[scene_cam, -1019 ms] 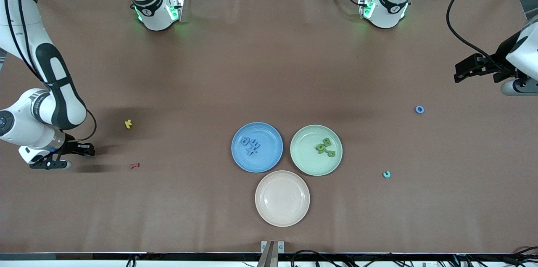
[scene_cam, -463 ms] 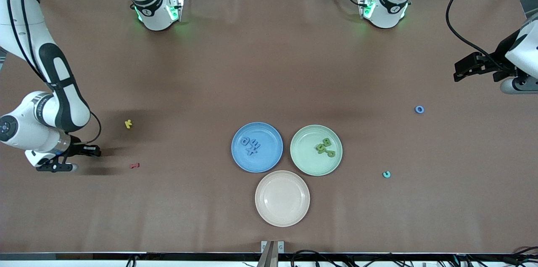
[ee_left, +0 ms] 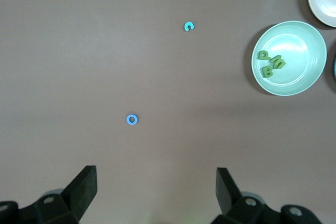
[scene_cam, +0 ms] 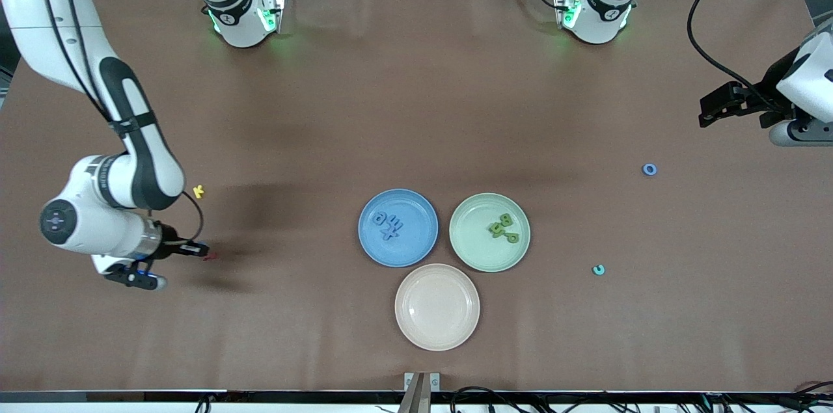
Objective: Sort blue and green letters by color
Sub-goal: 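Carry the blue c to the blue plate and release it with the right gripper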
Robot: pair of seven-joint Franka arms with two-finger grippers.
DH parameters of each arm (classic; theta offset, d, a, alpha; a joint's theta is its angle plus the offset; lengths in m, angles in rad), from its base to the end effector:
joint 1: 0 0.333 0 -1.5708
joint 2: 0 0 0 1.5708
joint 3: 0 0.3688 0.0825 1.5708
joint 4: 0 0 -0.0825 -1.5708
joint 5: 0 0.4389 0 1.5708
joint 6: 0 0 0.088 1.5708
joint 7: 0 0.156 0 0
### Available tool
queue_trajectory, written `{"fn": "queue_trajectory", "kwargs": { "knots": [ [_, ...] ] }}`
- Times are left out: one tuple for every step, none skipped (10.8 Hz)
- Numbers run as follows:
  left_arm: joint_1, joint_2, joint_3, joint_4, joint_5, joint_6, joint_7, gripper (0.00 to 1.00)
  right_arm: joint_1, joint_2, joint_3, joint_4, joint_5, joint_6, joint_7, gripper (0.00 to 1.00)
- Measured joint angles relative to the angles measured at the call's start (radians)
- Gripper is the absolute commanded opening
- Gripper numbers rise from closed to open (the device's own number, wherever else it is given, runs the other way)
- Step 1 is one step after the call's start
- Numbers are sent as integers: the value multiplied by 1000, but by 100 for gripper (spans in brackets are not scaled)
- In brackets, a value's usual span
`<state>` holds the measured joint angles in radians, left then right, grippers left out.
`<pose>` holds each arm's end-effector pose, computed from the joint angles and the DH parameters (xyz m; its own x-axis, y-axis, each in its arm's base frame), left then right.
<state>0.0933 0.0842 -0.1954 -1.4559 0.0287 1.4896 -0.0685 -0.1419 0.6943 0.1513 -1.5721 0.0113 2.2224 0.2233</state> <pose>0.6267 -0.0542 0.6302 0.9984 -0.0313 -0.0479 -0.0321 -0.9994 -0.0157 0.7712 -0.0049 0.1911 0.9669 -0.2478 -0.0612 -0.2527 -0.9630 -0.0939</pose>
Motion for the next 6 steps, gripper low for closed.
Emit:
{"fn": "queue_trajectory", "kwargs": {
  "knots": [
    [0, 0, 0, 0, 0, 1, 0, 100, 27, 0, 33, 3, 2, -1, 125, 0],
    [0, 2, 0, -1, 0, 2, 0, 100, 69, 0, 52, 4, 3, -1, 259, 0],
    [1, 5, 1, -1, 0, 4, 0, 100, 125, 1, 59, 4, 4, 0, 389, 0],
    [1, 9, 1, -2, 0, 7, 0, 100, 195, 3, 60, 7, 4, 4, 529, 0],
    [2, 12, 1, -2, -8, 10, 0, 100, 260, 9, 60, 21, 4, 8, 659, 0],
    [2, 13, 1, -2, -15, 11, 0, 100, 311, 18, 60, 46, 4, 9, 773, 0]
  ]
}}
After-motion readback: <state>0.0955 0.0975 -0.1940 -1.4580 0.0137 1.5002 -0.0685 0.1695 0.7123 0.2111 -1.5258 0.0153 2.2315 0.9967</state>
